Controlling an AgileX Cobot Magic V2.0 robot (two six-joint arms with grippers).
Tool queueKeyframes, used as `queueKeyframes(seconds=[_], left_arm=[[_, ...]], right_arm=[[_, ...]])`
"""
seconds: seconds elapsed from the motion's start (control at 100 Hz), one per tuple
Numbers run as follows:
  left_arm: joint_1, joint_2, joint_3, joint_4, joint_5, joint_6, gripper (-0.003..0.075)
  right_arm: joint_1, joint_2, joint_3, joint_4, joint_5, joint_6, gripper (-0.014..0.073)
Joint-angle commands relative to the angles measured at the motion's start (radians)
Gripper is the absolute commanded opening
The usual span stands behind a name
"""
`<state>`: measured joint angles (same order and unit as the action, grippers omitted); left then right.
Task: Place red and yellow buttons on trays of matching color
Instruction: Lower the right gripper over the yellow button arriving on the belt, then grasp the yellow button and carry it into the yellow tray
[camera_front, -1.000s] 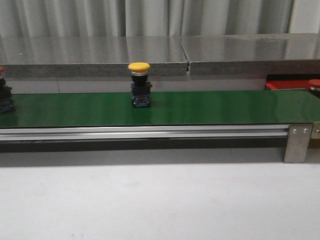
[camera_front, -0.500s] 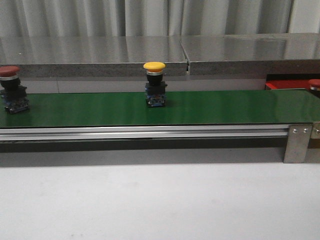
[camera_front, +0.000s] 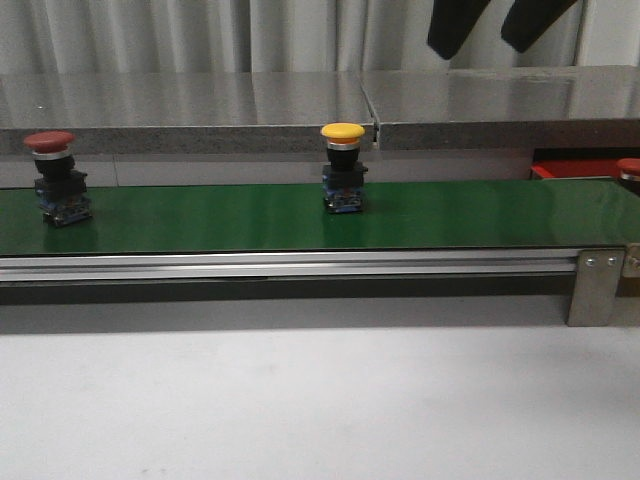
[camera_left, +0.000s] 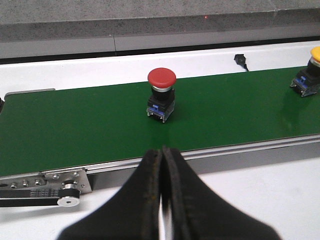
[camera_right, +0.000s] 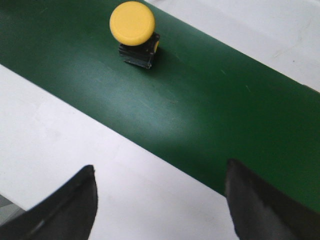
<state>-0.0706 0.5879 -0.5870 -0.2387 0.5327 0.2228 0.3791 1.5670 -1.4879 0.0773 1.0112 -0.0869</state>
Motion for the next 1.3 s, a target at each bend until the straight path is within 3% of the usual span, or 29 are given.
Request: queueKeyframes(seconds=[0.0,0.35,0.82,0.89,1.11,1.29], left_arm=[[-0.010,0.001,-0.026,-0.020,-0.064,-0.010,-0.0019],[-0.010,0.001,-0.026,-0.020,-0.064,-0.010,-0.0019],[-0.010,0.001,-0.026,-0.020,-0.064,-0.010,-0.0019],[-0.010,0.001,-0.026,-0.020,-0.064,-0.010,-0.0019],[-0.010,0.001,-0.026,-0.020,-0.064,-0.010,-0.0019],[-0.010,0.001,-0.026,-0.020,-0.064,-0.010,-0.0019]], right_arm=[[0.000,0.030,-0.109,0.005,0.020,-0.011,0.0539],[0.000,0.243,-0.331,0.005,0.048,-0.011,0.0539],[-0.006,0.370,-0.389,-0.010,-0.001,-0.011,0.0533],[-0.012,0.370,-0.389,-0.012,-0.002,-0.010,0.0482],[-0.031,0.370,-0.389,-0.013,0.000,-0.010,0.0207],[-0.032,0.369,-0.389,-0.013,-0.008,-0.010,0.0167]])
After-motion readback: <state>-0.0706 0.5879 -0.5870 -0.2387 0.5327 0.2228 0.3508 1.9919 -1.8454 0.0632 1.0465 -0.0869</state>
